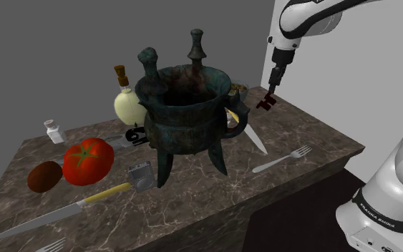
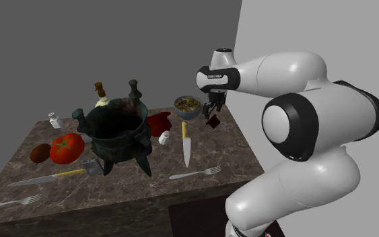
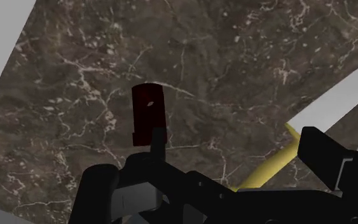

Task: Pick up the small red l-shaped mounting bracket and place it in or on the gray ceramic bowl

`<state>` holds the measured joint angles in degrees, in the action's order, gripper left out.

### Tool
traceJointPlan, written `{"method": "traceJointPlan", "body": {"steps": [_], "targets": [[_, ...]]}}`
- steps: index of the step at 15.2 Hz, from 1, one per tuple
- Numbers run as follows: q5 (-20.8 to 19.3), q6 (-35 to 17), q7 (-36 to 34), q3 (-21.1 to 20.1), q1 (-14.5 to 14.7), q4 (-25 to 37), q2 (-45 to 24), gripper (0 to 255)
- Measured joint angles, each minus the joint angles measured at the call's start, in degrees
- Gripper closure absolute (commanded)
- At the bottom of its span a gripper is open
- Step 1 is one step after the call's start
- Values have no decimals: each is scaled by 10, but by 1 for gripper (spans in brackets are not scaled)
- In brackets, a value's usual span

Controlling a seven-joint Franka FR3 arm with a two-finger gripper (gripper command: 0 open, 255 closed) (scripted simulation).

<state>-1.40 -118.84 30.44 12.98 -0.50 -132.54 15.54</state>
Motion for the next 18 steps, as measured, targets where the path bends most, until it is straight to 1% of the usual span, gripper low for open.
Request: {"method": "traceJointPlan", "body": {"steps": [2,5,7,14,18], "targets": [[5,-23,29,11,0,14,-36,0],[25,-56,72,22,2,60,-113,0],[32,-71,91,26,0,70,-139,0],[45,-121,104,27,0,52,-172,0],[46,-126,105,27,0,50,-175,0]]}}
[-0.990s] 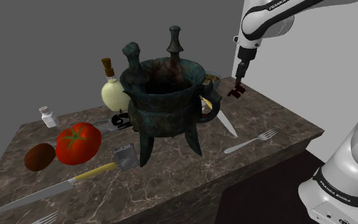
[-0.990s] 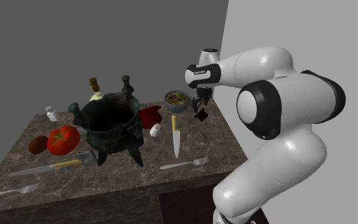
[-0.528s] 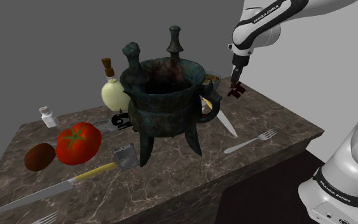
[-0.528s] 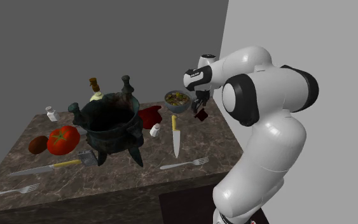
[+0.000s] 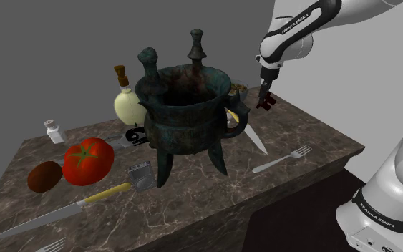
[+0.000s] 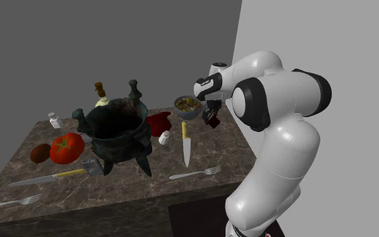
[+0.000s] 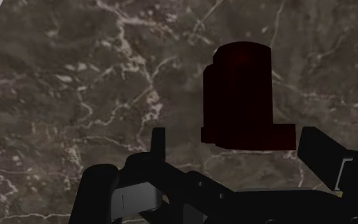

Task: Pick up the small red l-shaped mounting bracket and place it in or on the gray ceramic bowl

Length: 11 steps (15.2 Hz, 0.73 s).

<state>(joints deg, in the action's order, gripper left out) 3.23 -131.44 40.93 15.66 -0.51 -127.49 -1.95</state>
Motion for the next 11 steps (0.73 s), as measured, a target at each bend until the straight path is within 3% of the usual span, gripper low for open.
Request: {"method": "traceJointPlan", "body": {"steps": [2,3,11], "targets": [[0,0,0,0,0,0,0,0],[0,0,0,0,0,0,0,255],[0,0,0,0,0,0,0,255]]}}
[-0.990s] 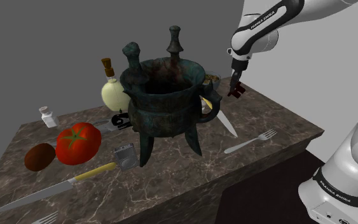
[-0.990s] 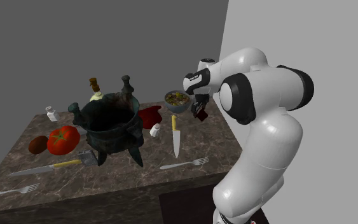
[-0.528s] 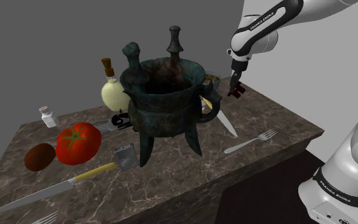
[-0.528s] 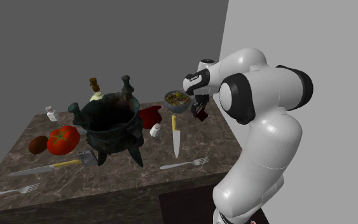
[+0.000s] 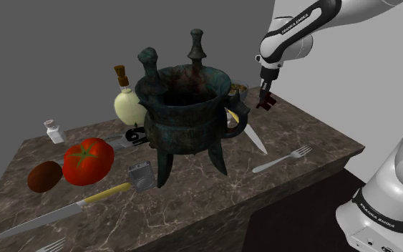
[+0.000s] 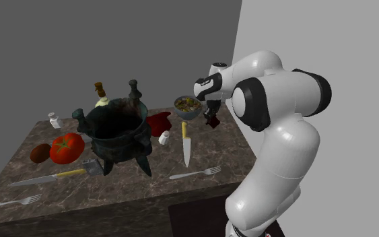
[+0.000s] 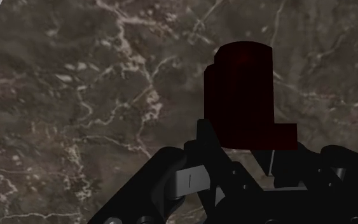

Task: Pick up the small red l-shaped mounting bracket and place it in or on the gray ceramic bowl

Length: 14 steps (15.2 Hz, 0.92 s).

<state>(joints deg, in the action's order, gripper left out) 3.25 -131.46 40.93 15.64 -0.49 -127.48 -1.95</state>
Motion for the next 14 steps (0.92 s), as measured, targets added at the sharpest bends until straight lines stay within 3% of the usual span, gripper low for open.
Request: {"method": "traceJointPlan", "body": {"steps": [14], "targets": [[-17,82,-14,0,1,43,41,255]]}}
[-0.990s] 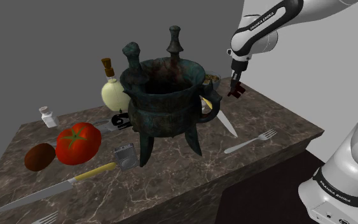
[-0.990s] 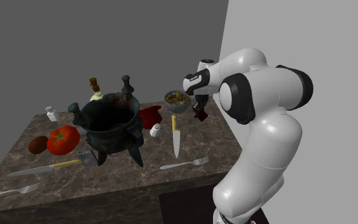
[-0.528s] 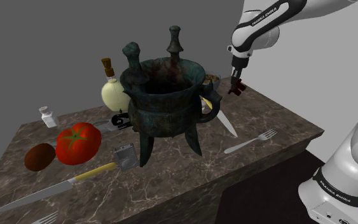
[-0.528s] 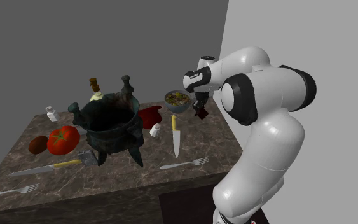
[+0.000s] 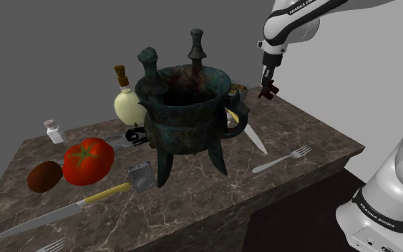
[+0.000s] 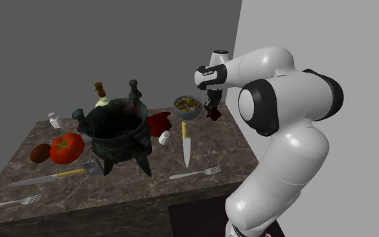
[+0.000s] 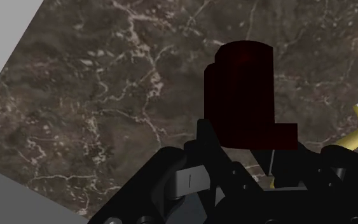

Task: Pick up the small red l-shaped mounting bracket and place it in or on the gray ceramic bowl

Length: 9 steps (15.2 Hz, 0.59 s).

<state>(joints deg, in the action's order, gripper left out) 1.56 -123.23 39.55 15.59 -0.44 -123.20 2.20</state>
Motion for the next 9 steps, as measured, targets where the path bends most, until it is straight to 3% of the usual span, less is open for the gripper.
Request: {"method": "traceJointPlan", "body": {"steps": [9], "targets": [[-8,69,-7,-2,0,46,24,255]]}}
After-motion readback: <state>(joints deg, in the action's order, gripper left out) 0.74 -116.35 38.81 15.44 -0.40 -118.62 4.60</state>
